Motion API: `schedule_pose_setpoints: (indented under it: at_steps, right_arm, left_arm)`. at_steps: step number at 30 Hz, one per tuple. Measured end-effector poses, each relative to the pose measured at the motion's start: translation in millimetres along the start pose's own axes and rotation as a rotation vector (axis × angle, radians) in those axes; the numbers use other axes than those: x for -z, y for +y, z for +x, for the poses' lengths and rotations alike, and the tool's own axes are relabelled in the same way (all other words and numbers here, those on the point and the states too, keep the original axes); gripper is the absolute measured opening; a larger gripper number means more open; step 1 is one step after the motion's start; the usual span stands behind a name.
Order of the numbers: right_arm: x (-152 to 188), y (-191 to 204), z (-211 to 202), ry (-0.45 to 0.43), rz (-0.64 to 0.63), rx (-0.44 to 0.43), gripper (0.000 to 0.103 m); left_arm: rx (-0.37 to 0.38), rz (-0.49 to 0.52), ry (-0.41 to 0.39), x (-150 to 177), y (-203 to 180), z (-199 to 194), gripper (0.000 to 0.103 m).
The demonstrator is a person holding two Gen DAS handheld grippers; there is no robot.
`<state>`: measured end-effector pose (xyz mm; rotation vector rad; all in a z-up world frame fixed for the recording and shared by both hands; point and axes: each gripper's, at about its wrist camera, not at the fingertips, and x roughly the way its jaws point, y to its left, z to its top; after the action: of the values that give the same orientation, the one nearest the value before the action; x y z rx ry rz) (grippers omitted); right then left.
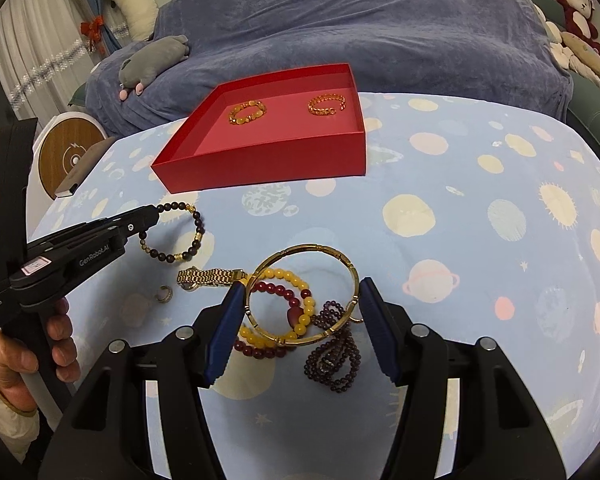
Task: Organize jewelry
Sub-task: 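Grasp the dark bead bracelet with the left tool while the right tool grasps the thin gold bangle, then carry both bracelets into the red box and open both tools to release them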
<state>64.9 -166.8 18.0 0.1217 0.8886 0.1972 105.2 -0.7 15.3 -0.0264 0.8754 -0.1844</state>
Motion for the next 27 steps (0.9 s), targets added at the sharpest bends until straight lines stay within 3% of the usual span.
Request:
schedule_pose_setpoints:
  at_steps: [13,27]
  right_arm:
    - [-16.7,27.9,-0.9,-0.033,-0.028,-0.021,0.056]
    - [-34.7,43.8,5.7,-0.054,-0.026,-0.039,0.056]
  left_arm:
    - [0.076,-0.012,-0.049,-2.4,7.8,-47.2,0.006]
    - [0.095,-0.029,-0.064,-10.5,16.2,-59.6,0.006]
